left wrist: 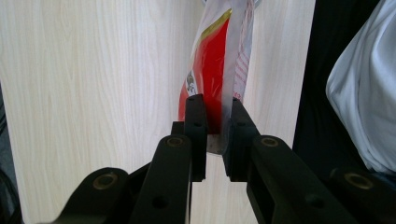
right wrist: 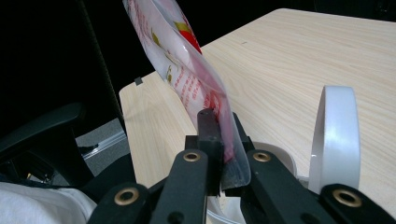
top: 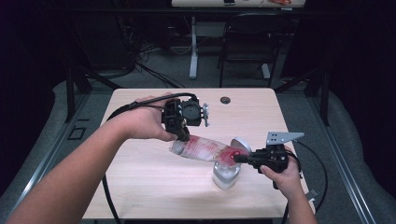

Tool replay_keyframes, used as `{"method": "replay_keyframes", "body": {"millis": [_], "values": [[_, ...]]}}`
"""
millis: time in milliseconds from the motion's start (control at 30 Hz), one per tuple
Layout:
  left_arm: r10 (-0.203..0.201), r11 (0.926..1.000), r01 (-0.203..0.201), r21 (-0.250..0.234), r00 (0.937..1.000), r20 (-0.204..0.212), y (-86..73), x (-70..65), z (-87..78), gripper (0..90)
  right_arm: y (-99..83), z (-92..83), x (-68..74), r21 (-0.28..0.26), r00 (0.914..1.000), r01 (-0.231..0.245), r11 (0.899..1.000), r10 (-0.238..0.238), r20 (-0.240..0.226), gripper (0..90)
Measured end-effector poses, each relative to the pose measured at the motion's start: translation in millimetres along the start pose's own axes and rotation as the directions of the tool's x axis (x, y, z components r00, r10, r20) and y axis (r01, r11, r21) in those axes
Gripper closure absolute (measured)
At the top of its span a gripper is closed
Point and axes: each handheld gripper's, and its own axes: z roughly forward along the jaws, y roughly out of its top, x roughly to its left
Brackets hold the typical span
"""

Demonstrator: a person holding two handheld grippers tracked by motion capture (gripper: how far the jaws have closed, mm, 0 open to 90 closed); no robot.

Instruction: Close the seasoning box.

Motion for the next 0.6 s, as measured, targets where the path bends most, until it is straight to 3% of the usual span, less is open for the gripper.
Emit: {"method": "replay_keyframes", "body": {"millis": [600], "values": [[0.004, 1.0, -0.004, 0.004, 1.0, -0.006, 1.3, 0.3, -0.1, 82.4, -0.2, -0.5, -0.2, -0.002, 1.0, 0.001, 1.0, -0.001, 0.009, 89.6]]}}
